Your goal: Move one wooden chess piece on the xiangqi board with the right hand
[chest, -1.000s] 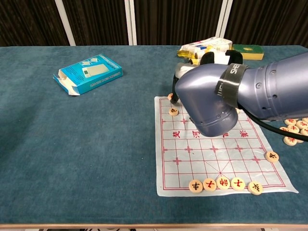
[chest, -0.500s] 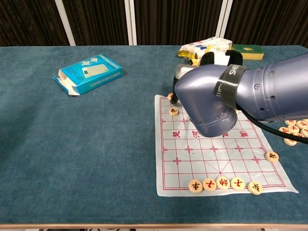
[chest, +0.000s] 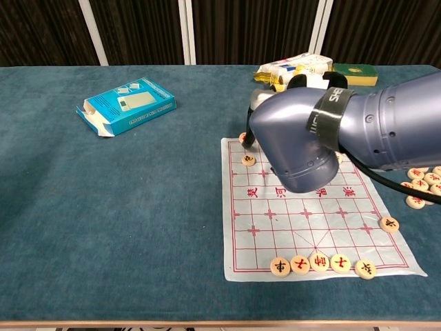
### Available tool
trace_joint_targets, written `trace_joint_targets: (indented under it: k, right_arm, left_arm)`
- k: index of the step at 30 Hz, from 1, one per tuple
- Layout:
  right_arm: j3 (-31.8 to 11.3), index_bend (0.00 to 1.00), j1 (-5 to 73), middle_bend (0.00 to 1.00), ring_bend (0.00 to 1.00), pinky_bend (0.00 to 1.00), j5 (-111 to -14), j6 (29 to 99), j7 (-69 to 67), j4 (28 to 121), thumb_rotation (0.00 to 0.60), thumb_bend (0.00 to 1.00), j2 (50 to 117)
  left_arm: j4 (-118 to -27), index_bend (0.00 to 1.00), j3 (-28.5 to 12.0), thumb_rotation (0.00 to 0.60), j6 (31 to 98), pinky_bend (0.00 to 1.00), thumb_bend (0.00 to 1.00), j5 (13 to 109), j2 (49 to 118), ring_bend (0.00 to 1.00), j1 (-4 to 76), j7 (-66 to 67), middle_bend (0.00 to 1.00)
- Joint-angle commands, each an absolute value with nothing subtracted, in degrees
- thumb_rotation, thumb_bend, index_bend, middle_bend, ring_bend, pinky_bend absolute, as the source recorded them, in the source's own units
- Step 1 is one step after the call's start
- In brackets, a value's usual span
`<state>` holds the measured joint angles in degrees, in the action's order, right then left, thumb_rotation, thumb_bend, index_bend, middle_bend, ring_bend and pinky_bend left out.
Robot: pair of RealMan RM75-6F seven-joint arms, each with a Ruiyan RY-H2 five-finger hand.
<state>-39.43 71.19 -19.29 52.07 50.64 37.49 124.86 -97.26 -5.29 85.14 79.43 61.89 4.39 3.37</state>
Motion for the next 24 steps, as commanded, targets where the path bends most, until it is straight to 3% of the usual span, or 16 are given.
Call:
trace_joint_targets:
  k: [1,15,24]
  right_arm:
    - [-39.5,0.54,71.2,0.00,0.00,0.00,-19.3,52.3,50.7,37.9,0.600,0.34,124.7]
    - [-40.4,0.54,71.3,0.00,0.00,0.00,-18.9,54.9,51.8,41.8,0.600,0.35,122.5]
    - [-39.4,0.54,66.9,0.00,0.00,0.00,-18.4,58.5,53.3,52.3,0.600,0.34,116.1]
  left_arm:
    - [-97.3,0.00,-5.3,0.600,85.2,0.04,0.01,79.4,61.9,0.00,4.4,3.4,0.00]
    - [-97.2,0.01,-5.6,0.600,85.2,0.04,0.01,78.9,61.6,0.00,4.3,2.9,0.00]
    - [-97.4,0.01,-5.6,0.600,85.9,0.04,0.01,79.1,61.5,0.00,4.0,3.0,0.00]
